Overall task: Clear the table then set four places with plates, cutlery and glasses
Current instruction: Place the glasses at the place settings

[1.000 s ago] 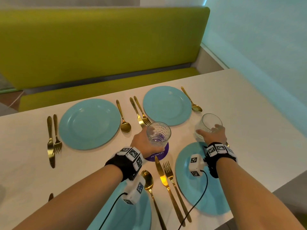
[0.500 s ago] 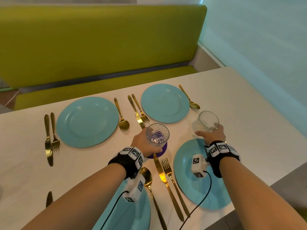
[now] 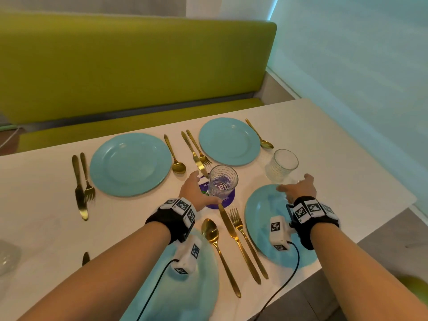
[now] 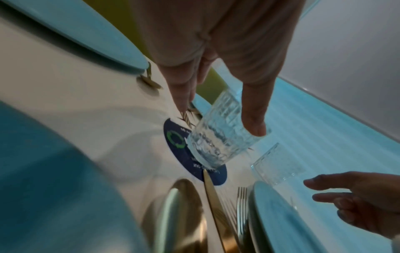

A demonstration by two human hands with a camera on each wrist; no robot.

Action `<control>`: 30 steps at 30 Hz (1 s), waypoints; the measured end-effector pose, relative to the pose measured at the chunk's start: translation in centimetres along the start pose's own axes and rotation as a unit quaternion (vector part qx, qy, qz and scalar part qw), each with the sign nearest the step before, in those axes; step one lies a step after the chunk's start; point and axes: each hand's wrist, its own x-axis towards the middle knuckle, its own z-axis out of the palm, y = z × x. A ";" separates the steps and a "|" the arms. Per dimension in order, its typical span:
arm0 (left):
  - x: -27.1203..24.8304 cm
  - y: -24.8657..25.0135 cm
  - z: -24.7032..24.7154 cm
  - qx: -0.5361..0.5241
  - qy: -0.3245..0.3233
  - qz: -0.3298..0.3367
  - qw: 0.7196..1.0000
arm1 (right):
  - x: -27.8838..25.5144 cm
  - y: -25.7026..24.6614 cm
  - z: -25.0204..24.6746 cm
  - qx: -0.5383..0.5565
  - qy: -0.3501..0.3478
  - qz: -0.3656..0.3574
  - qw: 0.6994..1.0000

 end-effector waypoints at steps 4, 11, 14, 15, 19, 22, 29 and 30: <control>-4.3 -2.5 -3.3 -0.039 0.037 0.004 0.999 | -5.9 -0.9 0.4 0.013 0.036 -0.045 0.998; -13.4 -11.7 -10.7 -0.033 0.081 -0.010 0.996 | -21.8 -3.5 6.6 0.004 -0.012 -0.174 0.985; -16.2 -16.3 -14.3 0.001 0.080 -0.039 0.996 | -28.3 -4.8 11.3 -0.031 -0.078 -0.224 0.971; -16.9 -17.7 -15.5 0.013 0.076 -0.058 0.995 | -30.4 -5.2 13.0 -0.043 -0.111 -0.236 0.965; -18.9 -23.8 -20.8 0.063 0.059 -0.188 0.978 | -37.9 -6.4 20.1 -0.092 -0.238 -0.267 0.929; -20.0 -28.1 -24.5 0.013 0.136 -0.269 0.953 | -41.9 -7.0 24.7 -0.118 -0.305 -0.281 0.902; -19.4 -33.6 -29.5 -0.163 0.321 -0.221 0.906 | -45.5 -7.7 31.3 -0.136 -0.373 -0.275 0.876; -19.0 -33.8 -29.9 -0.167 0.317 -0.202 0.911 | -45.6 -7.8 31.8 -0.131 -0.374 -0.279 0.875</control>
